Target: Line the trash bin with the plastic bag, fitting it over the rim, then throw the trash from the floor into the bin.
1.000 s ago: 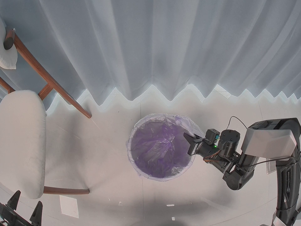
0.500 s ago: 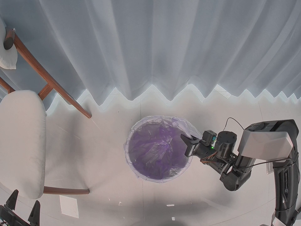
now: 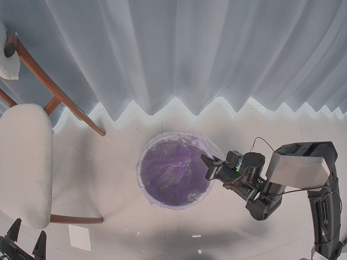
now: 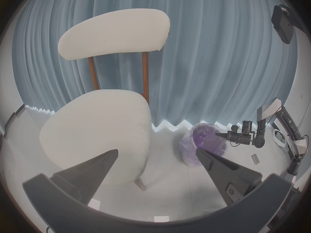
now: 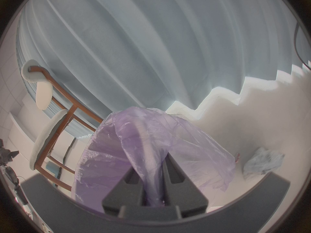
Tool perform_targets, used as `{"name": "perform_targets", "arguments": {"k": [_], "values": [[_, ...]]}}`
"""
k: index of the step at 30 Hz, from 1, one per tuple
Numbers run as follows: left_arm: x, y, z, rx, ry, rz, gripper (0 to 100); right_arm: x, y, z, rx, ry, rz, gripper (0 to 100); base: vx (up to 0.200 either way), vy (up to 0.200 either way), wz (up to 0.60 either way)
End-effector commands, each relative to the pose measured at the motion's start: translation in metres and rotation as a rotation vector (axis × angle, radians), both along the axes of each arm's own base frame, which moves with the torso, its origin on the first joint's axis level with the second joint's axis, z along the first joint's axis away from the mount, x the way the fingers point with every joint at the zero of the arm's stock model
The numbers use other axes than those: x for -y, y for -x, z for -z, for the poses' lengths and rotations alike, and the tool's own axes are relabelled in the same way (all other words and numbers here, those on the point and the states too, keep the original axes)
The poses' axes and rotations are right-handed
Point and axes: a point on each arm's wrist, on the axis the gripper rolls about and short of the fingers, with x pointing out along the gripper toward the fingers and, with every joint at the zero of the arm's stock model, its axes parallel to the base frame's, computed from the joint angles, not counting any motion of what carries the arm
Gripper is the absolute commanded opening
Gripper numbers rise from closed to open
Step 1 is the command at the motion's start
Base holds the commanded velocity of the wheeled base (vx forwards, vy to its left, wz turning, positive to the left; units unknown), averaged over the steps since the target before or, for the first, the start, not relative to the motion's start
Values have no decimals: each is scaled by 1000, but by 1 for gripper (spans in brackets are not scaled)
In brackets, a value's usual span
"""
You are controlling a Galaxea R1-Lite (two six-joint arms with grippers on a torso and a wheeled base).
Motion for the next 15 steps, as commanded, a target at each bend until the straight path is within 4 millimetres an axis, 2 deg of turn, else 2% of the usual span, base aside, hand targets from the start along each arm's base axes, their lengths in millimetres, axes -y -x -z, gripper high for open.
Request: {"name": "perform_targets", "arguments": {"k": [1, 13, 14, 15], "values": [[0, 1, 0, 13, 1, 1, 100, -10, 2, 8, -9, -14, -18, 0, 0, 0, 0], [0, 1, 0, 14, 4, 1, 100, -9, 1, 24, -48, -9, 8, 0, 0, 0, 0], [0, 1, 0, 14, 4, 1, 100, -9, 1, 25, -50, -10, 8, 100, 0, 0, 0], [0, 1, 0, 14, 4, 0, 100, -9, 1, 25, -50, -11, 9, 100, 0, 0, 0]]}}
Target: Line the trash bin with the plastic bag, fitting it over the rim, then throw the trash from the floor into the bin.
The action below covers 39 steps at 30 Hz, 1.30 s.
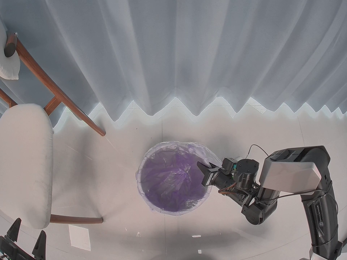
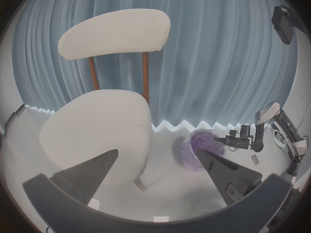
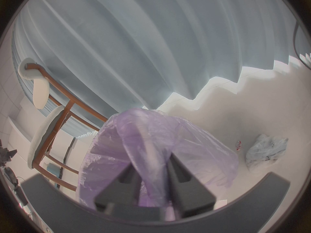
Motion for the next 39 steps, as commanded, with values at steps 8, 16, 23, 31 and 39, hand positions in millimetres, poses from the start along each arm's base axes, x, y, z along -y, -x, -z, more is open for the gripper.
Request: {"name": "perform_targets", "arguments": {"k": [8, 16, 23, 31, 39], "values": [[0, 1, 0, 12, 10, -1, 100, 3, 9, -22, 11, -64, 25, 100, 0, 0, 0], [1, 1, -1, 32, 110, 30, 100, 20, 42, -43, -38, -59, 77, 100, -50, 0, 0], [1, 0, -1, 33, 139, 53, 100, 33, 75, -64, -65, -67, 89, 100, -200, 0, 0], [1, 1, -2, 31, 144, 58, 100, 45, 106, -30, -245, 31, 137, 100, -200, 0, 0], [1, -1, 1, 41, 49, 37, 100, 13, 102, -5, -250, 117, 37, 100, -100, 0, 0]]}}
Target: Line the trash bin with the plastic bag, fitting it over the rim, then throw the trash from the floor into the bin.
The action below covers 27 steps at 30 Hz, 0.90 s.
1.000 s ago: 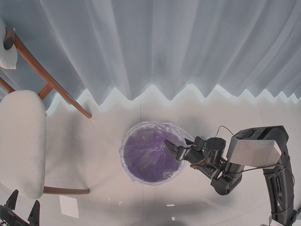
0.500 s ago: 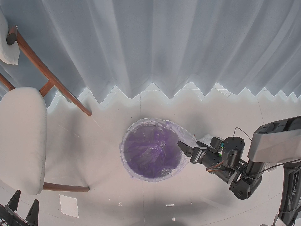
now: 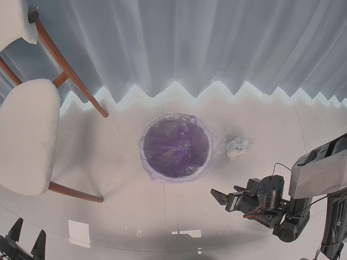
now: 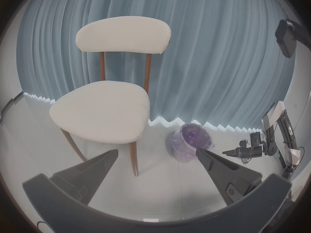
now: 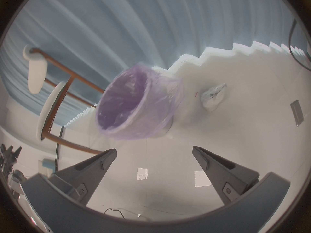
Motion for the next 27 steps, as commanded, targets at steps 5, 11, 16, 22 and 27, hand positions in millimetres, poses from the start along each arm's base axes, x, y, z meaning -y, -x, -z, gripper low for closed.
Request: {"name": "perform_targets", "arguments": {"k": [5, 11, 16, 22, 27], "values": [[0, 0, 2, 34, -29, -9, 100, -57, -21, 22, 89, 12, -96, 0, 0, 0, 0], [0, 0, 2, 36, -29, -8, 100, -73, -44, 44, 125, 11, -42, 0, 0, 0, 0], [0, 0, 2, 36, -28, -9, 100, -81, -53, 56, 134, 9, -47, 0, 0, 0, 0], [0, 0, 2, 36, -28, -19, 100, -91, -72, 61, 187, -29, -40, 0, 0, 0, 0], [-1, 0, 2, 36, -29, -26, 100, -96, -87, 60, 233, -63, -41, 0, 0, 0, 0]]}}
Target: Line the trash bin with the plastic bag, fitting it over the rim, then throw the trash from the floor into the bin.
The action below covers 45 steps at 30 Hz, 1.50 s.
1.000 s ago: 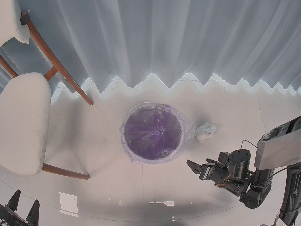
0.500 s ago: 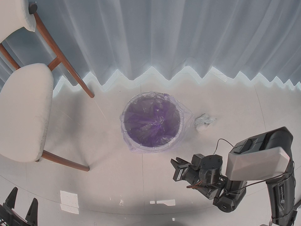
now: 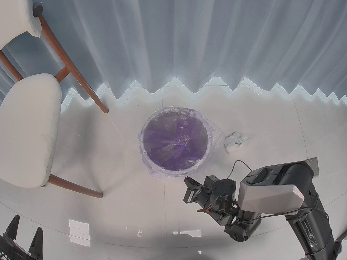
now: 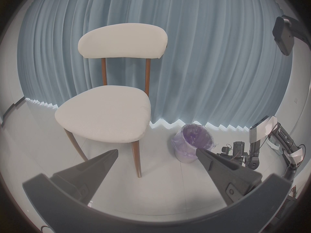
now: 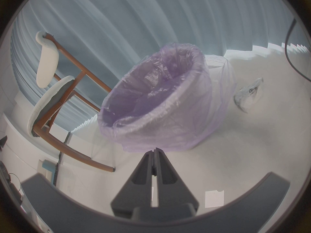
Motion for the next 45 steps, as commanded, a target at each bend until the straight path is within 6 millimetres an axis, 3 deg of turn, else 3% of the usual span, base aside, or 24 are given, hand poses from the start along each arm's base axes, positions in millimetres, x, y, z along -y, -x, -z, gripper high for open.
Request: {"name": "perform_targets", "arguments": {"k": [1, 9, 14, 33, 45], "values": [[0, 0, 5, -2, 0, -4, 100, -2, -14, 12, 27, -19, 1, 0, 0, 0, 0], [0, 0, 5, -2, 0, -10, 100, 1, -32, 33, 39, -22, 18, 0, 0, 0, 0], [0, 0, 5, -2, 1, -16, 100, 3, -35, 36, 25, -29, -21, 0, 0, 0, 0], [-1, 0, 5, 0, 3, -33, 100, -11, -90, 27, 22, -35, -4, 0, 0, 0, 0], [-1, 0, 5, 0, 7, -33, 100, -14, -96, 24, -140, -72, 32, 0, 0, 0, 0]]}}
